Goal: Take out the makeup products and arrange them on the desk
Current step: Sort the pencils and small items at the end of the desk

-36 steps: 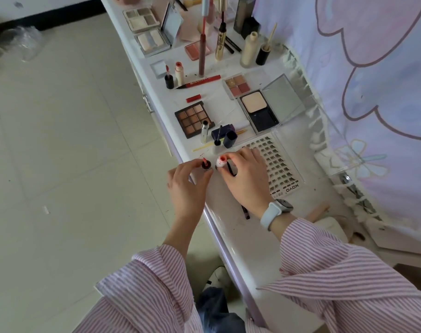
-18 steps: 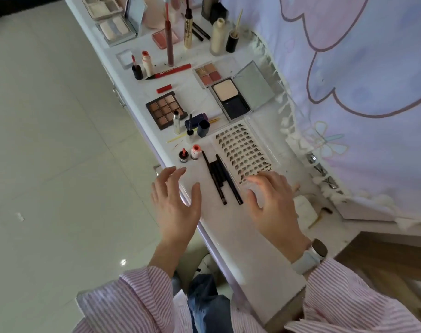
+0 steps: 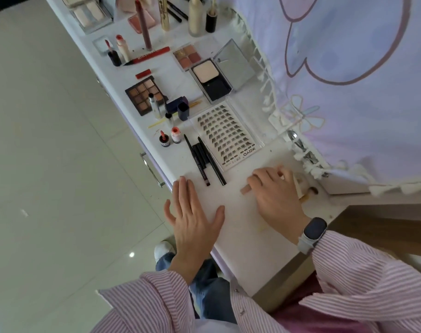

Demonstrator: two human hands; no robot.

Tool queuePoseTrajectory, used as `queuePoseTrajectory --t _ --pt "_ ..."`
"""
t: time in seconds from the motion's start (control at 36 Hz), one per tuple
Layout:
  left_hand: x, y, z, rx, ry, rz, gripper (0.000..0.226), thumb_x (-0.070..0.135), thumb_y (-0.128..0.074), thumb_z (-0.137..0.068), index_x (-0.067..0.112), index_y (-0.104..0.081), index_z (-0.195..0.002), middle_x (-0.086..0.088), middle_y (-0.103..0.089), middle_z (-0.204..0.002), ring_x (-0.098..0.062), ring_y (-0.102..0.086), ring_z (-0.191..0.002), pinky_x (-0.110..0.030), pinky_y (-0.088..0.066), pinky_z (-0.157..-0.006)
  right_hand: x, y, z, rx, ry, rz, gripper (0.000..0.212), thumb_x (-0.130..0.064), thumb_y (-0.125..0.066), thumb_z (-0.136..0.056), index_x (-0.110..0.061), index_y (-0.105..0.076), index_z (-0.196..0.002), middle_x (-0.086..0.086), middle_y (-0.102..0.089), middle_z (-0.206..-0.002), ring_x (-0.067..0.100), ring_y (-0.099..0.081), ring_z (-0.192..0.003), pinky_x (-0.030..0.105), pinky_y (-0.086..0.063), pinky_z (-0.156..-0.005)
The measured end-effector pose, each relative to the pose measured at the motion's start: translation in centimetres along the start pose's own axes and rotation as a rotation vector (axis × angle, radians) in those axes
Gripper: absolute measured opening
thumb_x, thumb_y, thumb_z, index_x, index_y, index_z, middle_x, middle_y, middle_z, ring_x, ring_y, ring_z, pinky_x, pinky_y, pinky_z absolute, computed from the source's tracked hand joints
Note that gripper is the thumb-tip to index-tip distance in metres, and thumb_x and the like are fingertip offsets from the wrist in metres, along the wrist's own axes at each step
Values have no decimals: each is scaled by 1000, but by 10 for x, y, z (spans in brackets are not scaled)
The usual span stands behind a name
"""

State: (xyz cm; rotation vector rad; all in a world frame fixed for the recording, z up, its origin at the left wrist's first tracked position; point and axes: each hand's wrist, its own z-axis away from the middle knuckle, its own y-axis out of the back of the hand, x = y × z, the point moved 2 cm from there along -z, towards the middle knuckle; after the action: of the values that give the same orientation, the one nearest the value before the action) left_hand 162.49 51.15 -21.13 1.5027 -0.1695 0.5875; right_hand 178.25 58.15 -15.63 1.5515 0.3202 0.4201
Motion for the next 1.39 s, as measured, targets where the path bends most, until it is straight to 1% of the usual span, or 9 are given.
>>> queuePoseTrajectory --t 0.17,0.31,0.44,0.58,0.89,0.97,1.06,1.17,1.39 --pt "1 1 1 -4 9 -62 85 61 -38 -79 4 -26 -141 -13 -28 -150 -23 -17 -139 -52 -25 -105 5 11 -9 157 187 10 51 -11 -17 -98 -14 -61 -73 -2 -61 -72 22 -58 -69 34 -29 -66" --pt "-4 8 -1 32 -28 20 76 60 -41 -80 10 -31 -138 -9 -33 -146 -21 -21 -136 -46 -17 -107 1 30 -11 347 65 -440 13 -11 -51 -84 -9 -63 -81 3 -61 -86 19 -53 -82 28 -40 -74" --pt "3 33 0 189 -208 293 54 52 -39 -91 14 -39 -129 -6 -42 -131 -19 -39 -122 -34 -24 -102 -9 53 -12 77 -426 -1350 19 1 -58 -82 -16 -52 -74 -6 -59 -68 0 -45 -62 11 -36 -65" --pt "20 51 -6 208 -438 308 32 43 -34 -99 16 -50 -108 -2 -64 -87 -2 -50 -75 -16 -35 -74 -29 51 -9 -169 -482 -1540 19 4 -58 -83 -12 -59 -73 -7 -60 -65 -1 -53 -59 11 -40 -59" --pt "7 62 -14 122 -423 323 36 39 -25 -102 24 -51 -82 10 -34 -41 -9 -32 -29 -21 -26 -31 -37 51 -6 -111 -240 -1188 16 -19 -45 -96 -20 -52 -82 -15 -66 -64 22 -53 -56 30 -43 -55" --pt "6 64 -16 39 -330 469 52 44 -26 -100 13 -61 -76 16 -35 -39 -9 -33 -31 -13 -26 -34 -34 51 -6 -108 -121 -1193 10 -30 -43 -93 -22 -49 -90 -19 -66 -79 30 -56 -65 36 -44 -62" --pt "3 67 -21 -9 -322 501 51 47 -31 -97 11 -62 -78 16 -32 -41 -8 -32 -34 -9 -22 -38 -26 48 -10 -179 -124 -1235 15 -33 -45 -89 -29 -50 -103 -18 -59 -86 7 -54 -76 18 -42 -67" --pt "1 68 -24 -6 -384 441 50 55 -31 -95 16 -59 -78 19 -27 -46 -3 -28 -35 -6 -21 -41 -23 46 -17 -205 -204 -1195 20 -33 -41 -96 -24 -57 -89 4 -68 -74 5 -49 -54 22 -42 -58" --pt "-4 70 -28 41 -408 434 41 53 -39 -94 22 -63 -82 21 -36 -53 -2 -35 -43 -7 -27 -44 -23 44 -21 -304 -209 -1229 10 -30 -48 -94 -34 -52 -101 -11 -58 -80 0 -50 -62 14 -40 -62"
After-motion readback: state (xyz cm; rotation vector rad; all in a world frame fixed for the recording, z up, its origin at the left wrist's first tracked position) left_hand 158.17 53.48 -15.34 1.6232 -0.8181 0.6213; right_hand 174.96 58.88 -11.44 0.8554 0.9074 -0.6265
